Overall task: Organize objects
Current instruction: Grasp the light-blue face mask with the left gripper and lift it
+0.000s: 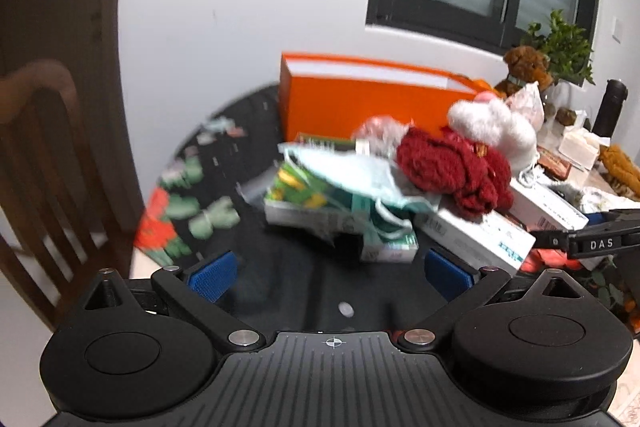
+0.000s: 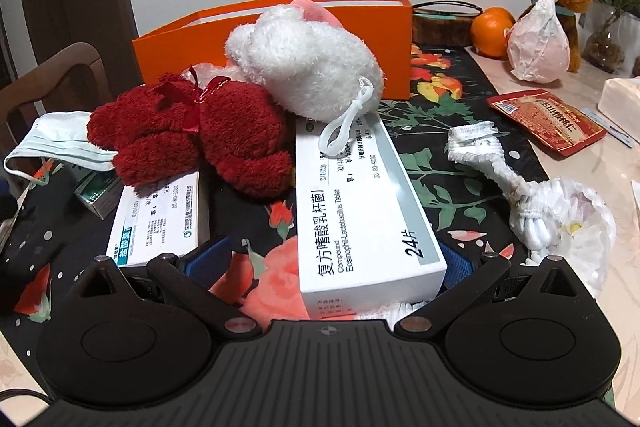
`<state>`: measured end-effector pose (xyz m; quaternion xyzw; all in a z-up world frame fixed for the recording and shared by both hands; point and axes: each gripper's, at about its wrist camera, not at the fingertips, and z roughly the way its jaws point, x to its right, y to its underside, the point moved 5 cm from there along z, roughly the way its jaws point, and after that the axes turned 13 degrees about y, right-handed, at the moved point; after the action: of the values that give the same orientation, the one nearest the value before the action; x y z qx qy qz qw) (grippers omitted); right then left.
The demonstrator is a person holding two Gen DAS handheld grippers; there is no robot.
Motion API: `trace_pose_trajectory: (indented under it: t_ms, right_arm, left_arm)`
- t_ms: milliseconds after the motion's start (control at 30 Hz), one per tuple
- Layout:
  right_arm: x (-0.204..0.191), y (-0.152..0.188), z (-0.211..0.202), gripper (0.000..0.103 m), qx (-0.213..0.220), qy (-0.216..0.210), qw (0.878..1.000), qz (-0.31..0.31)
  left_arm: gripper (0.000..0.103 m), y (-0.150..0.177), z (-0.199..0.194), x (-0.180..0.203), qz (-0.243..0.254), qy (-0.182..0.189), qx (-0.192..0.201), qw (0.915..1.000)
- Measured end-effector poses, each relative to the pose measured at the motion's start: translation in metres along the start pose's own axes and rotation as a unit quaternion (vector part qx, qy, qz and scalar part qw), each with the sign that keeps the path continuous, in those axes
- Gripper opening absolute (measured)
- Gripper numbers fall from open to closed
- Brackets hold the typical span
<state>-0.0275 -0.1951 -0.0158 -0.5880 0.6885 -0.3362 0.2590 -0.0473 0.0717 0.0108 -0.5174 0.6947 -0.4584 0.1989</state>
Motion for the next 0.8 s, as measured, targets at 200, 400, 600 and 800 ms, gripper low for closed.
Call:
trace_pose_trajectory:
  t_ms: [200, 400, 600, 800]
  right_arm:
    - [-0.003, 0.001, -0.001, 0.103, -0.002, 0.007, 1.0, -0.009]
    - [-0.005, 0.002, -0.001, 0.103, -0.001, 0.014, 1.0, -0.014]
    - [-0.002, 0.002, -0.001, 0.103, 0.001, 0.009, 1.0, -0.004]
    - [0.001, 0.001, -0.001, 0.103, 0.004, 0.009, 1.0, 0.009]
  left_arm:
    - [0.103, -0.022, 0.002, 0.01, 0.015, 0.01, -0.004, 0.9998]
    - [0.103, -0.034, 0.036, 0.029, 0.075, 0.011, 0.003, 0.9971]
    - [0.103, -0.023, 0.063, 0.037, 0.161, -0.015, -0.002, 0.9868]
    - [0.068, -0.034, 0.06, 0.025, 0.127, 0.011, 0.017, 0.9917]
